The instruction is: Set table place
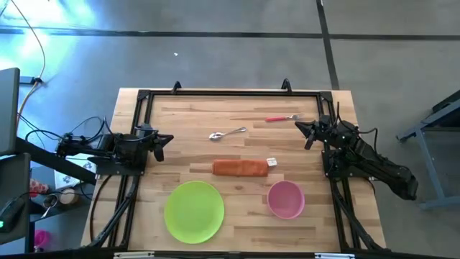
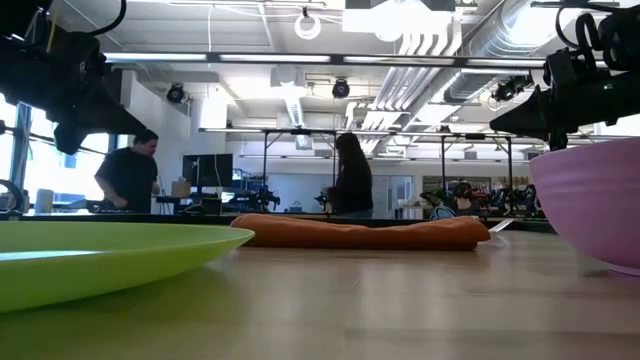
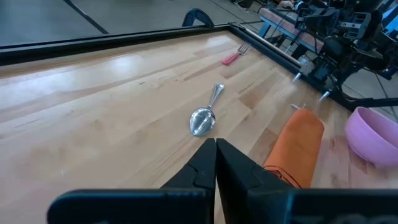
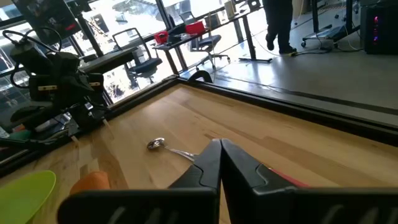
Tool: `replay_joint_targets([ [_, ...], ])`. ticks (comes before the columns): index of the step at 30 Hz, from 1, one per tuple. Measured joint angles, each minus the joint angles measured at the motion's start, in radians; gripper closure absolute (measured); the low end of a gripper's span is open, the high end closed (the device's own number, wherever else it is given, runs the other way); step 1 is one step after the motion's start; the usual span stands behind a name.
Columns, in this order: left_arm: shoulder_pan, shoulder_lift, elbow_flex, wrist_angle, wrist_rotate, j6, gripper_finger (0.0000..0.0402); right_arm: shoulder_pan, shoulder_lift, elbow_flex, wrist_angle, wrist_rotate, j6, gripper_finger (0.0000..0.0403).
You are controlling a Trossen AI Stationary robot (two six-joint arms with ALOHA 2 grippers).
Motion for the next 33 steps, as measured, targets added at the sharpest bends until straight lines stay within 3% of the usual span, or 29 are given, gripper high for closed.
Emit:
replay_joint_targets([
  [25,0.000,0.000,0.000,0.000,0.000,-0.002,0.0401,0.000,0.000,0.000,0.000,0.000,0.000,0.0402],
  [33,0.000,0.000,0.000,0.107,-0.060,-0.005,0.0401,0.000,0.000,0.000,0.000,0.000,0.000,0.0402],
])
